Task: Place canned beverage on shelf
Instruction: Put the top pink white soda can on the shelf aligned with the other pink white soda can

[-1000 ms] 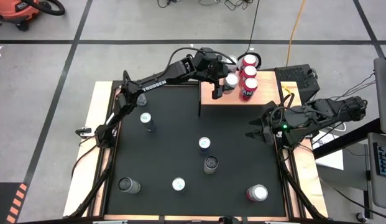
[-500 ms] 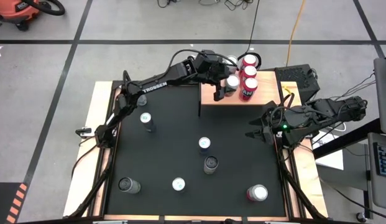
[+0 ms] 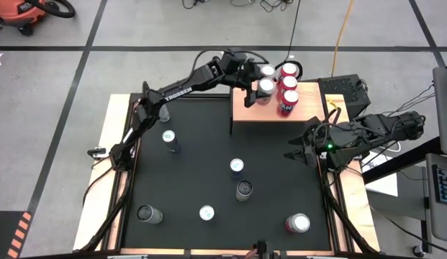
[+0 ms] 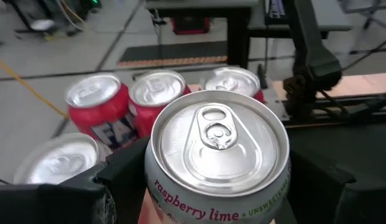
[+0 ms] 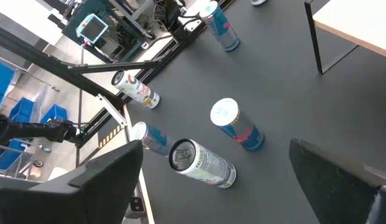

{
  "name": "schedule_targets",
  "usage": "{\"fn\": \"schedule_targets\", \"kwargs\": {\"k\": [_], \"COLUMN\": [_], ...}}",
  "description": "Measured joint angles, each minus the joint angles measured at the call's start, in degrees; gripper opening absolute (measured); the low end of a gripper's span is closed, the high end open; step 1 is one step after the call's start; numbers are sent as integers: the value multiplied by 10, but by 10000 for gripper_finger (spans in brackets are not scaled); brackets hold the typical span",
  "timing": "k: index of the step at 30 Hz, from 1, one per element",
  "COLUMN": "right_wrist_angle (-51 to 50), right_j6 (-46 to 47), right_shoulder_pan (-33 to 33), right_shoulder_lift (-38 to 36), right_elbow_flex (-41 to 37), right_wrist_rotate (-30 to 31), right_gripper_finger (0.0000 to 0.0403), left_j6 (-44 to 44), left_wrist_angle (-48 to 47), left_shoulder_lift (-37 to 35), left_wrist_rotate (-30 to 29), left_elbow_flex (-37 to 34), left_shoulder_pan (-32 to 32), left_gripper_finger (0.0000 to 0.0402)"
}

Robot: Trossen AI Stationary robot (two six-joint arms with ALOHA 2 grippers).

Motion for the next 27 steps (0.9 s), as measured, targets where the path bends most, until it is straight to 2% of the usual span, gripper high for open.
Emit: {"fn": "schedule_targets", "kwargs": {"k": [11,27], "right_wrist_angle": [0,0], "right_j6": [-1,-7], "right_shoulder_pan": [0,0], "right_shoulder_lift": [3,3], "right_elbow_flex": [0,0], "right_wrist_rotate": [-1,-1], "right_gripper_finger": [384,384], "left_j6": [13,14], "left_wrist_angle": [47,44], "left_shoulder_lift": [19,46], "left_wrist_rotate": [10,6], "left_elbow_flex": [0,0], "left_shoulder_pan": [0,2], "left_gripper_finger": [298,298]}}
